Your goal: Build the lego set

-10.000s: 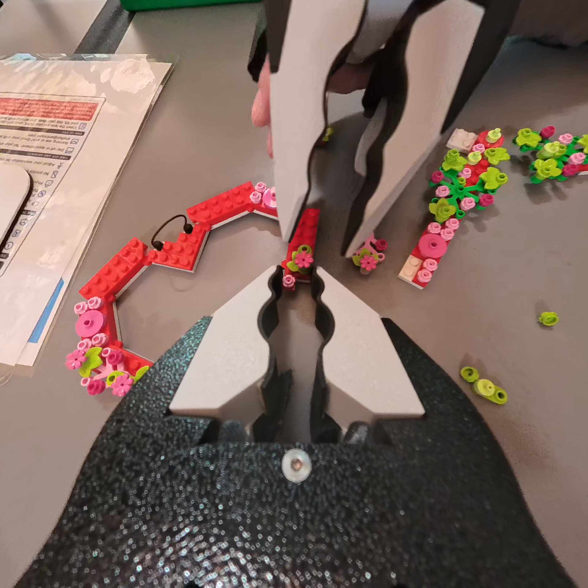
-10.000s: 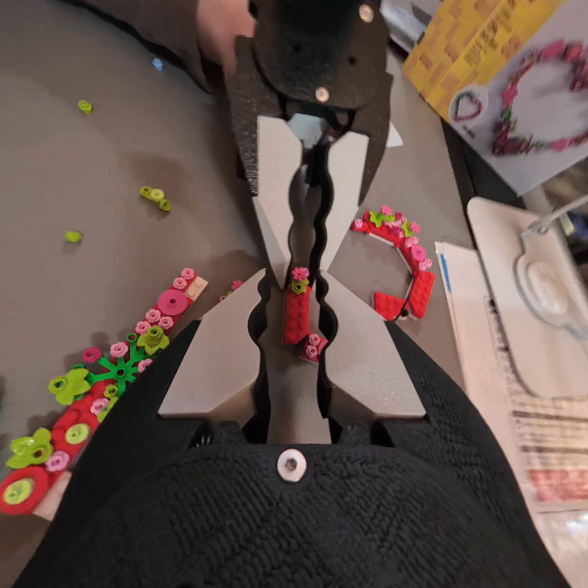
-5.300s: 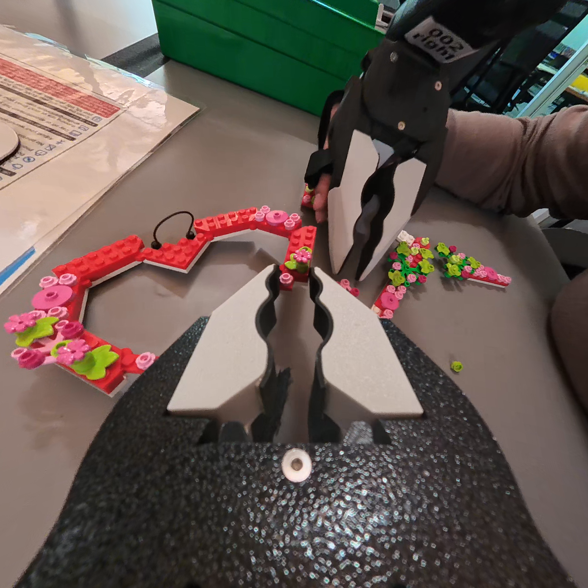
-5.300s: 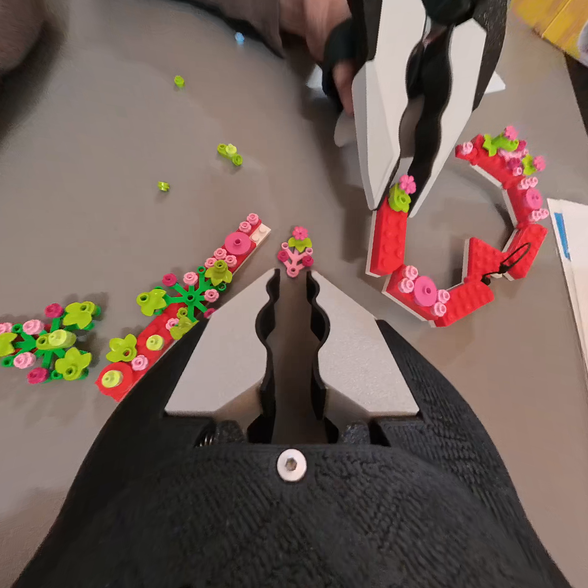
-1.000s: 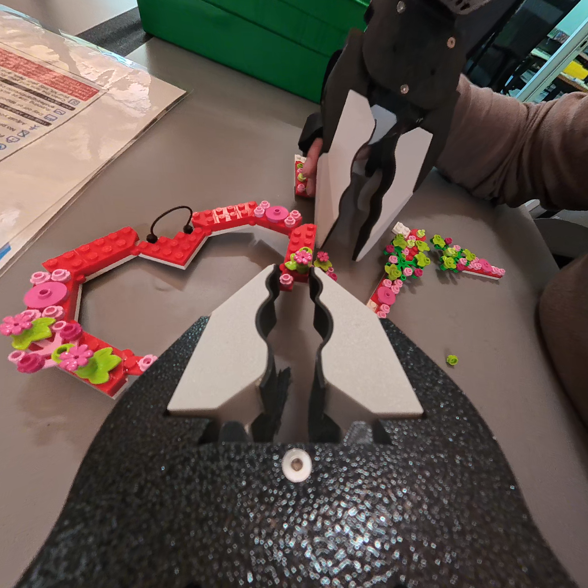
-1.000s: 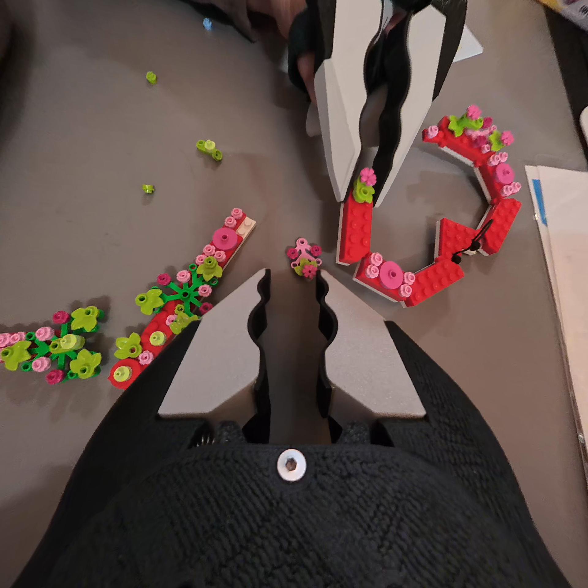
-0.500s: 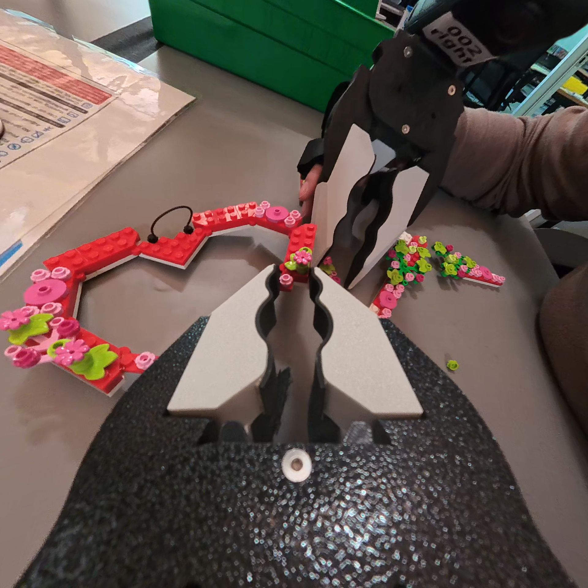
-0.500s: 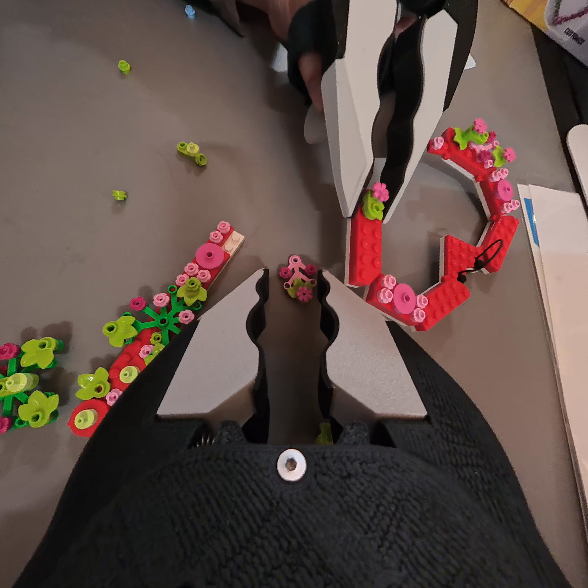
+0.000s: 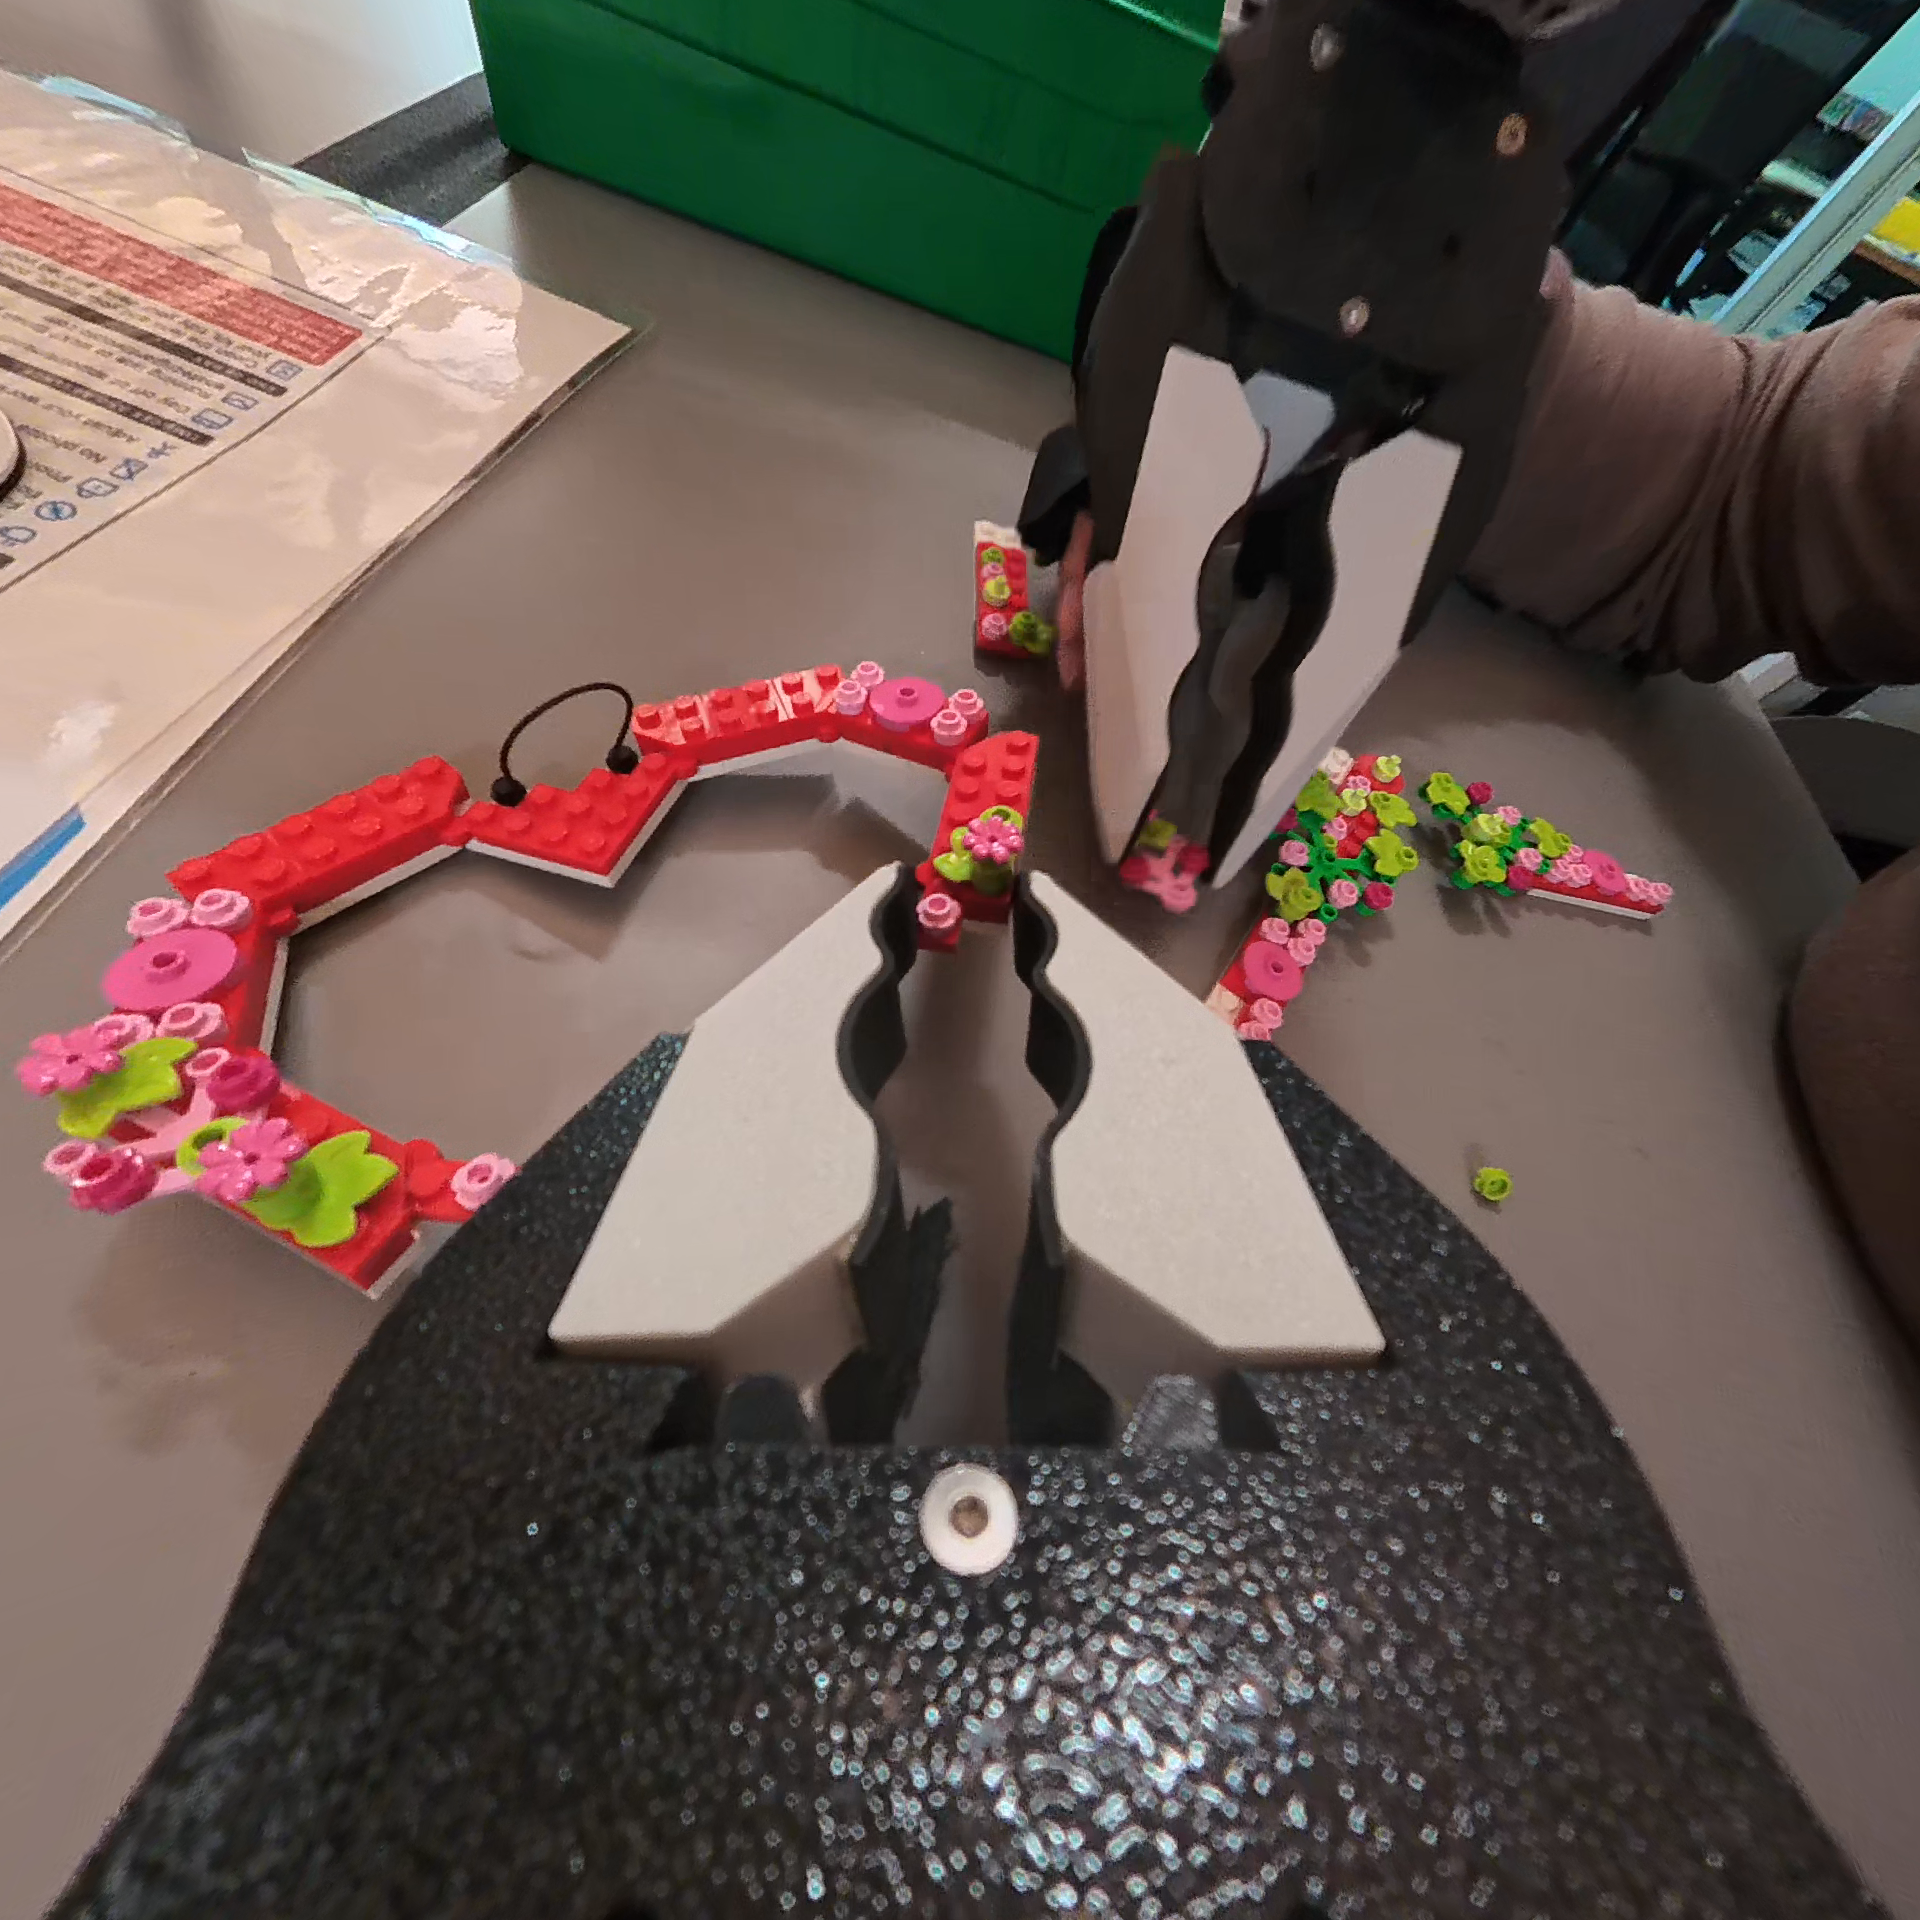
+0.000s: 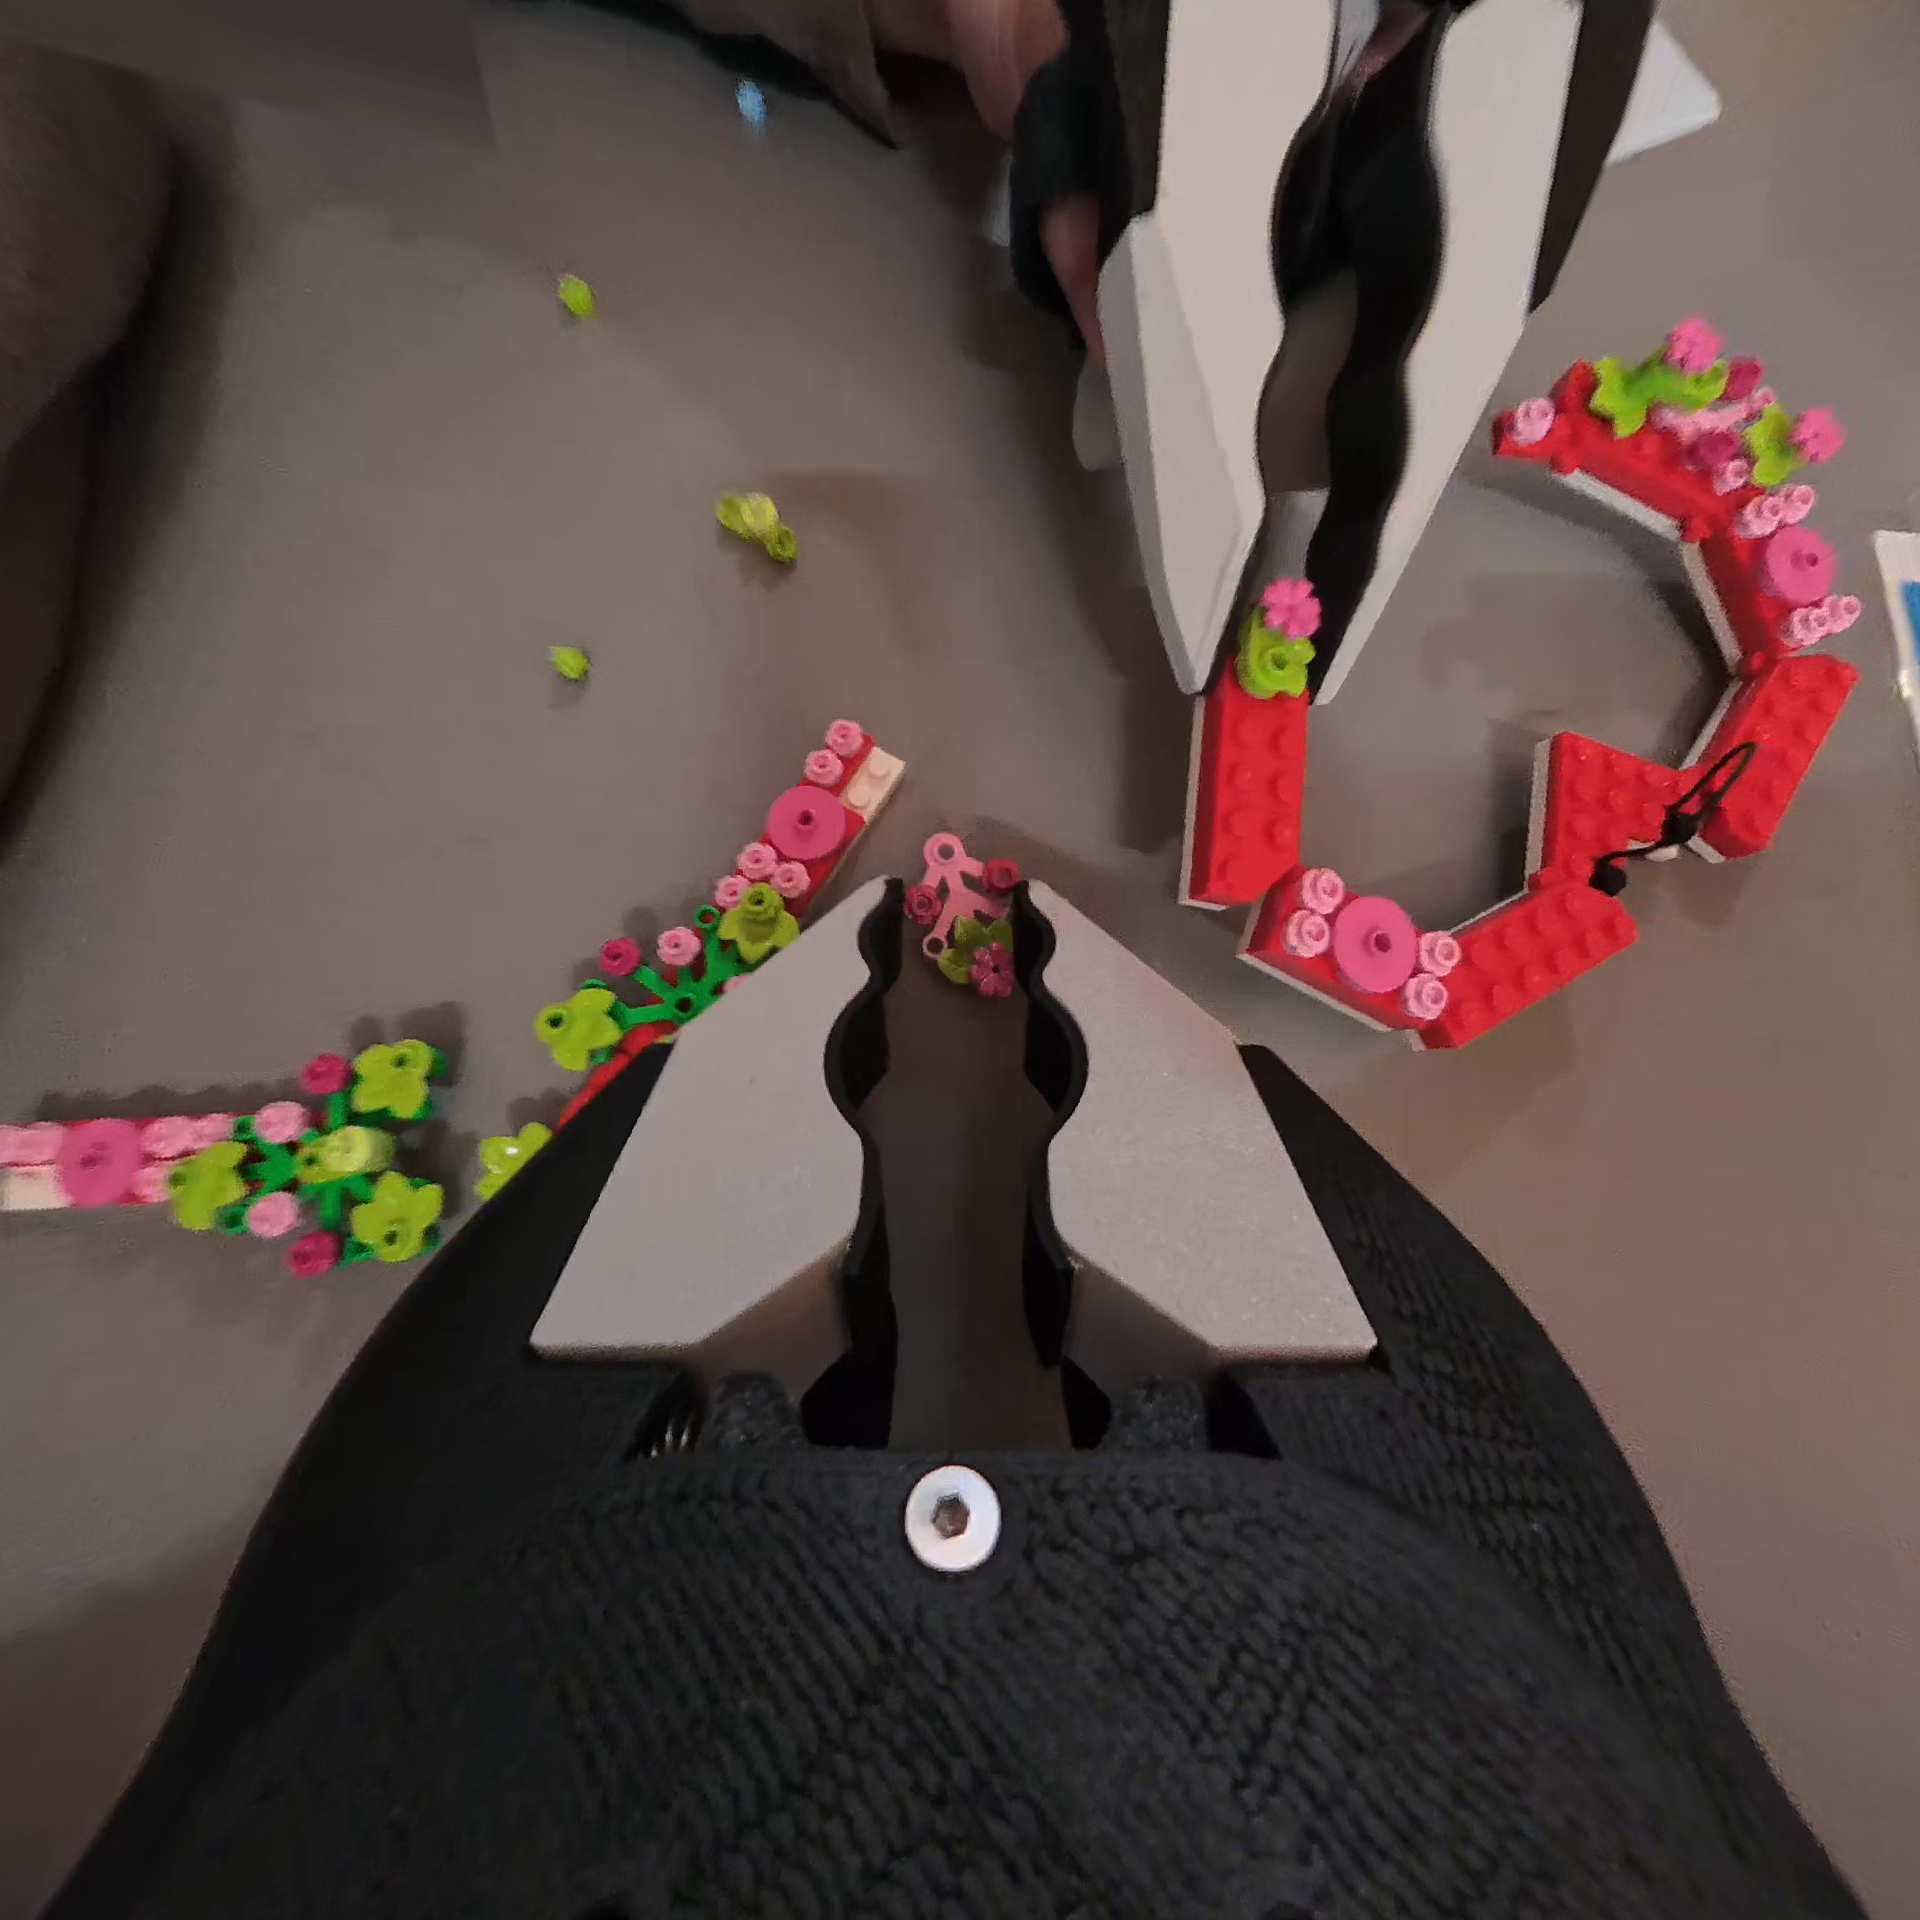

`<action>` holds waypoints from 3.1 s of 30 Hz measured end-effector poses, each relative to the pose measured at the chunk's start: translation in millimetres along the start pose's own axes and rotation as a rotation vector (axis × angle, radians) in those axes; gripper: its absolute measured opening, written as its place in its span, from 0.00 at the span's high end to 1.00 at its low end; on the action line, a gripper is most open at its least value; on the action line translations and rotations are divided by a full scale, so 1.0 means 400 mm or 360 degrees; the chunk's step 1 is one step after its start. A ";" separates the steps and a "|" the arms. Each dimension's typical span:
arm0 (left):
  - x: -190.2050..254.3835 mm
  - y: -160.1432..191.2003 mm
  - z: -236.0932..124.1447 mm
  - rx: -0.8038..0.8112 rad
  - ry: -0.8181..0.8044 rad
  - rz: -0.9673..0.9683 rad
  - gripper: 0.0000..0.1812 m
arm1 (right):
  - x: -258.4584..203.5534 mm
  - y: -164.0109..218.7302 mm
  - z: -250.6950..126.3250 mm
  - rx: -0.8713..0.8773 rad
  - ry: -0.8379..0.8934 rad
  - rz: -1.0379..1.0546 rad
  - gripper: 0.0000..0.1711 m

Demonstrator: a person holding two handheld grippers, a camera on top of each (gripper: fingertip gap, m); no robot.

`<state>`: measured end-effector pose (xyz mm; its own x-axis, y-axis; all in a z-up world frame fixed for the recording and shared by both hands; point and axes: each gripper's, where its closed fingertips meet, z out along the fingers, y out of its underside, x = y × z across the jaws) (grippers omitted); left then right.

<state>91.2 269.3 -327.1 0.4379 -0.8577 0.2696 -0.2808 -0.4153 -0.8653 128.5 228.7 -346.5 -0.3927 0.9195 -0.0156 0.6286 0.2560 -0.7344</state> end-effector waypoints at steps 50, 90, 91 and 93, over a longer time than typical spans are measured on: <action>0.044 0.051 0.032 -0.0236 0.0046 0.0259 0.91 | 0.157 -0.006 0.017 -0.0441 0.0021 -0.0146 0.90; 0.045 0.053 0.032 -0.0245 0.0052 0.0260 0.91 | 0.175 -0.037 0.047 -0.0237 0.0078 -0.0019 0.88; 0.045 0.053 0.032 -0.0246 0.0052 0.0260 0.91 | 0.178 -0.039 0.049 -0.0235 0.0094 -0.0017 0.90; 0.045 0.053 0.033 -0.0246 0.0052 0.0260 0.91 | 0.189 -0.037 0.052 -0.0251 0.0153 -0.0033 0.96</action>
<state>104.3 248.9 -346.1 0.3487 -0.9257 0.1468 -0.4743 -0.3093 -0.8242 75.3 288.3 -350.9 -0.3456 0.9358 0.0690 0.7214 0.3120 -0.6182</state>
